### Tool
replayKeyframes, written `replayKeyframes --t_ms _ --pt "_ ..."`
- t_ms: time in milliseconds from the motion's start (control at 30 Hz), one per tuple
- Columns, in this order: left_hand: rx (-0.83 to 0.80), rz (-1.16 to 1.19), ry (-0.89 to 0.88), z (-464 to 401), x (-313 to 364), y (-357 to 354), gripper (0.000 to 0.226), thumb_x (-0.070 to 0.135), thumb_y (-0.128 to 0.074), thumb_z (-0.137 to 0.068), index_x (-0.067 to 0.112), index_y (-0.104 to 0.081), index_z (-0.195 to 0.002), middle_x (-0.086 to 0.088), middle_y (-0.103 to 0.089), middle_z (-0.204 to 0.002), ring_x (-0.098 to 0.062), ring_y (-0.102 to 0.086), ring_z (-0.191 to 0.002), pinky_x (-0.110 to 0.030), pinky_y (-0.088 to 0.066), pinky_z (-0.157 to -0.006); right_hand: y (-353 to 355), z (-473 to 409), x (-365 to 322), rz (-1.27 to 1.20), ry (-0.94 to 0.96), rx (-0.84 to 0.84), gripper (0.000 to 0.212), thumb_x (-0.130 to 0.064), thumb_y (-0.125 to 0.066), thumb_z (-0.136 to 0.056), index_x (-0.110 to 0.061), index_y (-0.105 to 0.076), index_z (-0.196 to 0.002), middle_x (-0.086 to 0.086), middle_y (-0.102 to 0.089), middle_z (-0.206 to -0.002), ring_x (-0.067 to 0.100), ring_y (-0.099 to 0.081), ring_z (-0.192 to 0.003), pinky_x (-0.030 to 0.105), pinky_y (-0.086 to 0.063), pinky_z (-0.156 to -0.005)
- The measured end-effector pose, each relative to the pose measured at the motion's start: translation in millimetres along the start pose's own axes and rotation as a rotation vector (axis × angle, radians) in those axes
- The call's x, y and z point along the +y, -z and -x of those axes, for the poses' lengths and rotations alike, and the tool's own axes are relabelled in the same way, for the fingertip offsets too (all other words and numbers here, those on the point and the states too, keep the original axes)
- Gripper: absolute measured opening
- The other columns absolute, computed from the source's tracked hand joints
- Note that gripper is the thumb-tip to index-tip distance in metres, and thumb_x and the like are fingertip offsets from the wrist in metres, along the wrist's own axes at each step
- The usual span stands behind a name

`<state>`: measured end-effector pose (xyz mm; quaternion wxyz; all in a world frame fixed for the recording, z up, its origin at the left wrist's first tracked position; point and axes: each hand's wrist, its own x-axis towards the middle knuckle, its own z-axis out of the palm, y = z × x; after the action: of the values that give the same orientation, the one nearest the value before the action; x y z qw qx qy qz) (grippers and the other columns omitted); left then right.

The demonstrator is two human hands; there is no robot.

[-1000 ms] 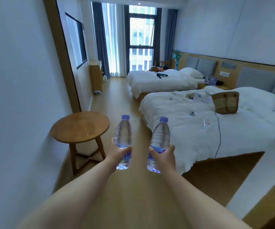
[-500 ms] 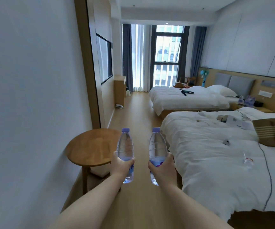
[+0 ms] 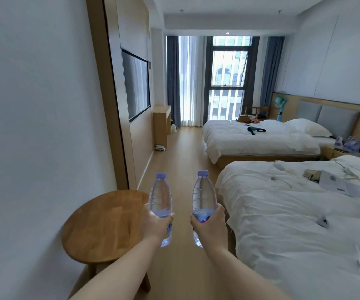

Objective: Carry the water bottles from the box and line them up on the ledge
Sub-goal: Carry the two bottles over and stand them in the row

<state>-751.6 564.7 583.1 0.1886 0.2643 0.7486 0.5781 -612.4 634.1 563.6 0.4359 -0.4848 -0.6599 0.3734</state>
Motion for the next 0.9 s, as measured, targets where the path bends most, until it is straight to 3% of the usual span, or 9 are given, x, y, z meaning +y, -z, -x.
replayKeyframes --t_ms 167,333,533,800,900 --pt "-0.012 -0.042 0.01 -83.8 -1.1 -41.9 0.067 0.024 -0.082 -0.073 0.013 -0.04 -0.124 -0.008 -0.056 -0.113 -0.027 -0.057 -0.102 -0.038 -0.049 -0.087 -34.6 -80.8 14.3 0.013 -0.024 0.022 0.077 -0.037 -0.083 -0.072 -0.019 -0.036 -0.13 -0.007 -0.049 -0.108 0.008 -0.054 -0.084 0.01 -0.04 -0.06" --pt "-0.029 -0.043 -0.01 -199.7 3.5 -88.1 0.066 0.025 -0.082 -0.073 0.011 -0.04 -0.123 -0.008 -0.058 -0.11 -0.022 -0.054 -0.091 -0.029 -0.041 -0.076 -85.5 -184.2 21.6 0.098 -0.005 0.037 0.083 -0.046 -0.081 -0.073 -0.02 -0.033 -0.135 -0.004 -0.051 -0.118 0.008 -0.052 -0.094 0.007 -0.037 -0.064" --pt "-0.038 -0.068 -0.041 -344.2 34.9 -144.5 0.069 0.025 -0.081 -0.074 0.008 -0.039 -0.126 -0.011 -0.057 -0.113 -0.029 -0.057 -0.099 -0.031 -0.042 -0.079 -139.3 -318.7 12.6 0.168 -0.018 0.114 0.087 -0.059 -0.078 -0.069 -0.025 -0.031 -0.135 -0.016 -0.04 -0.111 0.003 -0.044 -0.093 0.014 -0.036 -0.076" --pt "-0.049 -0.08 -0.029 -481.7 47.7 -244.0 0.068 0.022 -0.081 -0.073 0.005 -0.037 -0.122 -0.007 -0.048 -0.104 -0.025 -0.049 -0.09 -0.031 -0.04 -0.078 -178.9 -477.4 40.3 0.161 -0.09 0.161 0.083 -0.052 -0.076 -0.076 -0.022 -0.03 -0.138 -0.004 -0.047 -0.129 0.012 -0.052 -0.107 0.028 -0.05 -0.093" --pt "-0.037 -0.113 -0.012 -532.7 45.7 -288.5 0.067 0.025 -0.081 -0.073 0.008 -0.037 -0.121 -0.009 -0.053 -0.11 -0.029 -0.053 -0.095 -0.034 -0.045 -0.082 -193.3 -545.8 62.7 0.147 -0.085 0.146 0.082 -0.049 -0.077 -0.076 -0.02 -0.03 -0.138 -0.002 -0.046 -0.13 0.016 -0.054 -0.111 0.027 -0.048 -0.089"
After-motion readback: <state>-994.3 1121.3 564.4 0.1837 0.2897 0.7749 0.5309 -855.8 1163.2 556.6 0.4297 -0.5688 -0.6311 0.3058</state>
